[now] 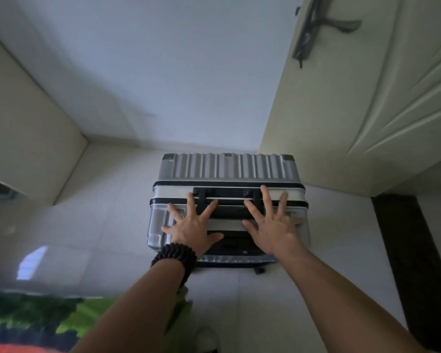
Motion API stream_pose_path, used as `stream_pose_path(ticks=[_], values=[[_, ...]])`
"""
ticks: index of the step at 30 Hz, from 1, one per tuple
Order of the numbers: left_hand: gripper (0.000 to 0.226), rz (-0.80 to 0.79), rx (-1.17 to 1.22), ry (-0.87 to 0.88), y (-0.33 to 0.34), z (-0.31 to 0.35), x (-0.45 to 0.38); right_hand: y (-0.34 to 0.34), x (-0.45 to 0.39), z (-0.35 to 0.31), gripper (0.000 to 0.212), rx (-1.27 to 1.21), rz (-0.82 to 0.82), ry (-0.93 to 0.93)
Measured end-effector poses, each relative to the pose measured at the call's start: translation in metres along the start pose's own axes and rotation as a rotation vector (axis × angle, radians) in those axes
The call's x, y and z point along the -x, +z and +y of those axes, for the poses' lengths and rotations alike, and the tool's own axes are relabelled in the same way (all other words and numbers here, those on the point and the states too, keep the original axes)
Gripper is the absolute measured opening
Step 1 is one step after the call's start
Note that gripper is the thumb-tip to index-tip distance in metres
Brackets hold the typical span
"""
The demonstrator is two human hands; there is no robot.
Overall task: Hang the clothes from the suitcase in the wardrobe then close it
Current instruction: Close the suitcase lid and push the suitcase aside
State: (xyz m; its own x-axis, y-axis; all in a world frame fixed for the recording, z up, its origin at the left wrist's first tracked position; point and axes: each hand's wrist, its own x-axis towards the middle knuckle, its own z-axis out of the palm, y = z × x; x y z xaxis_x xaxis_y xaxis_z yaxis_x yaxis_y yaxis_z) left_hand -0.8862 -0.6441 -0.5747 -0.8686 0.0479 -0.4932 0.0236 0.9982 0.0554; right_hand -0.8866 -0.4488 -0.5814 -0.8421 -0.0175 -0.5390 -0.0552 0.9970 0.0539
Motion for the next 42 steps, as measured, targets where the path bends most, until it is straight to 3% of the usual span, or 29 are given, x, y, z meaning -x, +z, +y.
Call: stream_pose_path(ticks=[8, 25, 35, 42], values=[[0.088, -0.010, -0.030, 0.002, -0.082, -0.045, -0.137, -0.083, -0.135, -0.033, 0.063, -0.010, -0.012, -0.004], [0.088, -0.048, -0.058, -0.017, -0.212, -0.095, -0.348, -0.210, -0.335, -0.069, 0.064, -0.022, 0.029, -0.022], [0.089, -0.046, -0.084, 0.029, -0.244, -0.115, -0.410, -0.240, -0.388, -0.082, 0.064, -0.047, 0.065, 0.012], [0.086, -0.039, -0.102, 0.066, -0.245, -0.120, -0.410, -0.236, -0.393, -0.089, 0.064, -0.066, 0.069, 0.076]])
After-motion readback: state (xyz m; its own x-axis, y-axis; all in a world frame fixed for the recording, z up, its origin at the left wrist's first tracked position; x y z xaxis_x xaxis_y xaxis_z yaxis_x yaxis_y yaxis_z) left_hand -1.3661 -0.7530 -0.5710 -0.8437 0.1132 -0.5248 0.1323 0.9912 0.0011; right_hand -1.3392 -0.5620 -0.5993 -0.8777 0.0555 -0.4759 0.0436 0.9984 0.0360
